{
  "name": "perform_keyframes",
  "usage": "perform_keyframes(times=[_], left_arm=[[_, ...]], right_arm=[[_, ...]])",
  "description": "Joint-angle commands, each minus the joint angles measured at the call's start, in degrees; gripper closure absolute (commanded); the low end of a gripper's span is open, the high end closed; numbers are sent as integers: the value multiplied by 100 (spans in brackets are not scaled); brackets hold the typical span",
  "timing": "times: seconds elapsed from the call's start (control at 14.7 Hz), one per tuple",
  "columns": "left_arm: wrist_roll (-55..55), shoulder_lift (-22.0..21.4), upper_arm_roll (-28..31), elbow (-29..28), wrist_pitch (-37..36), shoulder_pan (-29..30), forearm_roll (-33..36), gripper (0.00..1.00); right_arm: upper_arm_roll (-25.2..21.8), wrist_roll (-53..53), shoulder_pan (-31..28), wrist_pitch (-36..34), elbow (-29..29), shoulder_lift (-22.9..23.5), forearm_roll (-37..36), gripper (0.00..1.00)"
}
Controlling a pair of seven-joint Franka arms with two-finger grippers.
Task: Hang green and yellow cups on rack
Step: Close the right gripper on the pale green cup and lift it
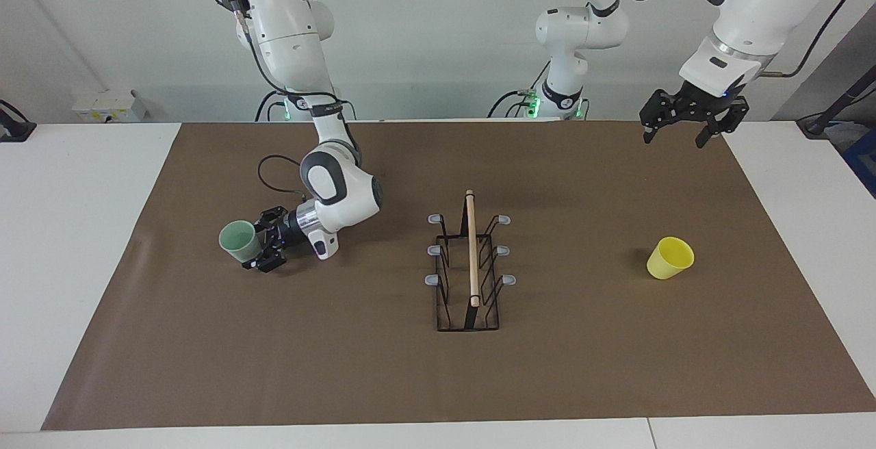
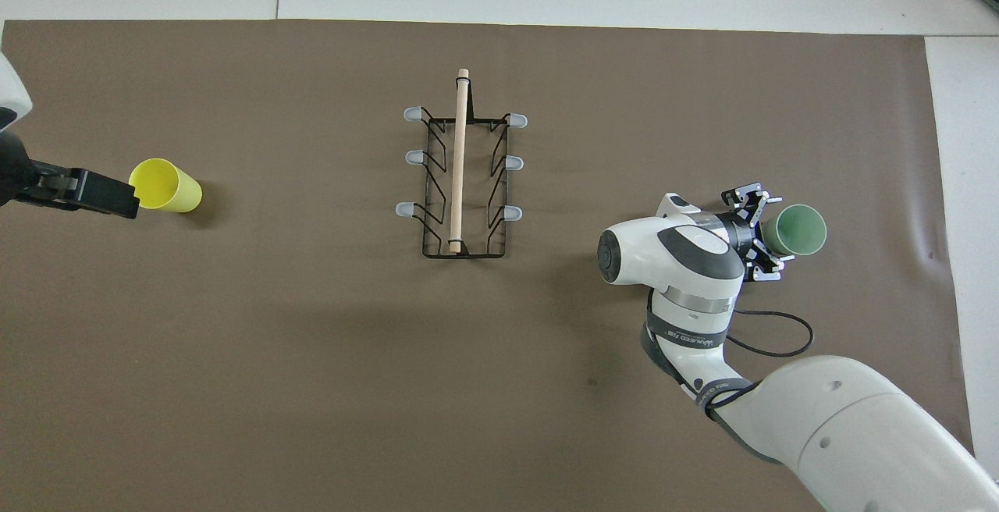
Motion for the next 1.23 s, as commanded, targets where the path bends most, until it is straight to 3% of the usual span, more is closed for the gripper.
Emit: perform_keyframes(times=[0.0,0.27,0.34,0.41,0.48,0.54,0.61,0.89,1.16], left_arm=[[14,-172,-8,-187,-16,23,57,0],[14,-172,-8,-187,-16,23,57,0],[14,-172,-8,-187,-16,23,57,0],[14,-172,-8,-187,-16,23,57,0],[14,-172,-8,-187,-16,23,57,0],[14,-172,-8,-187,-16,23,57,0],[14,-172,-8,-187,-16,23,57,0],[14,-172,-8,-187,-16,23,57,0],[14,-172,-8,-187,-16,23,57,0]], right_arm=[[34,128,-125,107,-130,-7,-265,0],[34,137,-125,98,-191,-15,-335,0],[34,146,-125,98,-217,-24,-344,2],[34,146,-125,98,-253,-33,-353,13],[34,146,-125,98,-296,-42,-422,34],[43,146,-151,98,-332,-51,-467,86],[43,242,-169,98,-341,-59,-467,100],[52,339,-152,19,-87,-42,-327,100],[69,32,-64,-208,773,-112,1033,100]])
